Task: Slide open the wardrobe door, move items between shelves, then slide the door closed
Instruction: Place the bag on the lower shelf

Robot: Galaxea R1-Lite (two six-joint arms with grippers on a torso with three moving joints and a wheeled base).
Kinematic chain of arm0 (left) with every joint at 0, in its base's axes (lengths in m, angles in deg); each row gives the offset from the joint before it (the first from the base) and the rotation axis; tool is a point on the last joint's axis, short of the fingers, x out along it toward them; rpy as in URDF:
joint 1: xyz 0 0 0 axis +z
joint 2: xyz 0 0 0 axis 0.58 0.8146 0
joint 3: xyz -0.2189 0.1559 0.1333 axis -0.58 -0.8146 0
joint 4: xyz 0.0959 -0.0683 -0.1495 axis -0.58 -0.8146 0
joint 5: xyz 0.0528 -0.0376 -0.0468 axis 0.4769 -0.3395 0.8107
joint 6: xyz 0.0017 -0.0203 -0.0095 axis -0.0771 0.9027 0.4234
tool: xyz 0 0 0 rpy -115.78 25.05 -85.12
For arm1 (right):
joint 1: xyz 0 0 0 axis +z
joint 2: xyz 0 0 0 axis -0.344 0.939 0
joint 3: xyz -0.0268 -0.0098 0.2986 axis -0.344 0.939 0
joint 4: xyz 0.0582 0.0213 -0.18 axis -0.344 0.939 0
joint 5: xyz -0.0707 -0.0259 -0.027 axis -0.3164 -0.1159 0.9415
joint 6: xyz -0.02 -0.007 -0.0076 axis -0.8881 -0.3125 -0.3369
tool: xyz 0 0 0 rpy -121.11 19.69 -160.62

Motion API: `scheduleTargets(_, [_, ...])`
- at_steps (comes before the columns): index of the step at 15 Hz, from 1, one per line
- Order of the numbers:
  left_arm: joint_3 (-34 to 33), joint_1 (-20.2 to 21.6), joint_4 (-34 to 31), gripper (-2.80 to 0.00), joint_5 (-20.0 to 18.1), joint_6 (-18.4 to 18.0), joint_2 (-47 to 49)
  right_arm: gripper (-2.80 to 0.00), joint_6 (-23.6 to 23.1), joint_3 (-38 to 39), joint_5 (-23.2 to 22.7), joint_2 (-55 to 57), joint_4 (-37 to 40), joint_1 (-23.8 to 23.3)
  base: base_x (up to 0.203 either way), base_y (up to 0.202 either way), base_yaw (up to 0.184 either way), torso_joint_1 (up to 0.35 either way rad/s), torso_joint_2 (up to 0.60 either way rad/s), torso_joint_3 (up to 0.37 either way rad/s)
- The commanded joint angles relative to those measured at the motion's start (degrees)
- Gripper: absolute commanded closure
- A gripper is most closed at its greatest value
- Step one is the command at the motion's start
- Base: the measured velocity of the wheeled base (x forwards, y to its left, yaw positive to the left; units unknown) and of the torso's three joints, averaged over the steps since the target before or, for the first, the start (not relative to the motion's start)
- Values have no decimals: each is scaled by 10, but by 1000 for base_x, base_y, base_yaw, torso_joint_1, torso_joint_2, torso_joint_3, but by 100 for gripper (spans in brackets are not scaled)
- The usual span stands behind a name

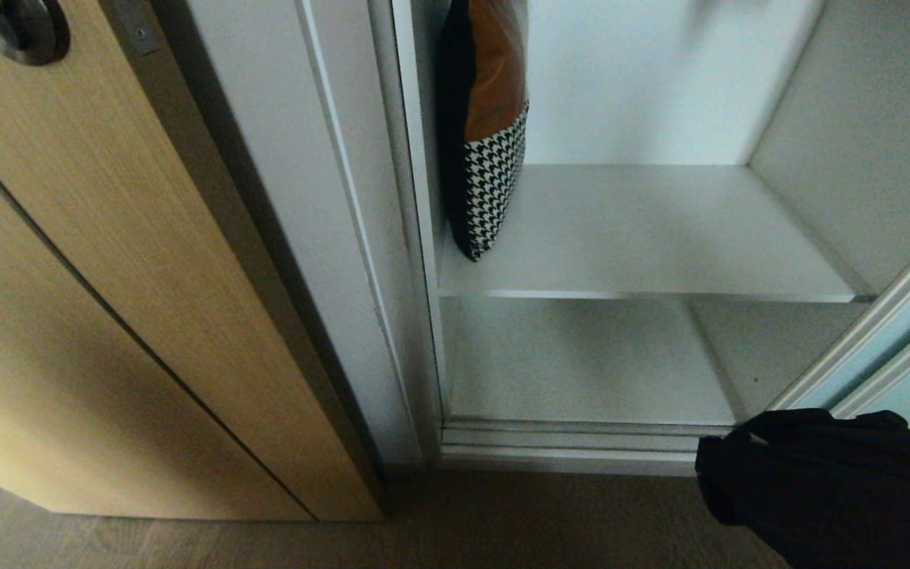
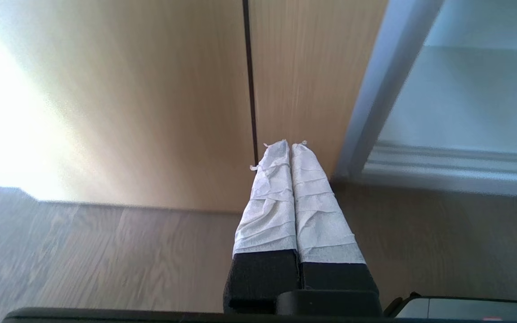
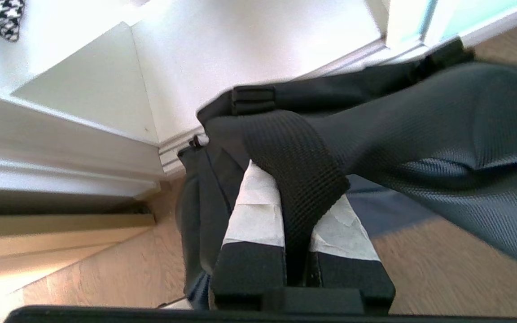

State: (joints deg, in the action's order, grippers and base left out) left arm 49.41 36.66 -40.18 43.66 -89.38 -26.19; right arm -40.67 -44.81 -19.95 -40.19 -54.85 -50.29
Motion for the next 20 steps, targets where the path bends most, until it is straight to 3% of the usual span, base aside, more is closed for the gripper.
scheduleTargets(1, [0,0,0,0,0,0,0,0,1,-1,-1,-1,0,0,-194,0,-3,1,-1,1])
scheduleTargets(8, [1,0,0,0,0,0,0,0,1,0,-2,3,1,-1,-169,0,0,2,1,2])
scheduleTargets(20, [3,0,-6,0,0,0,1,0,1,22,-3,7,0,1,0,0,0,0,0,-6])
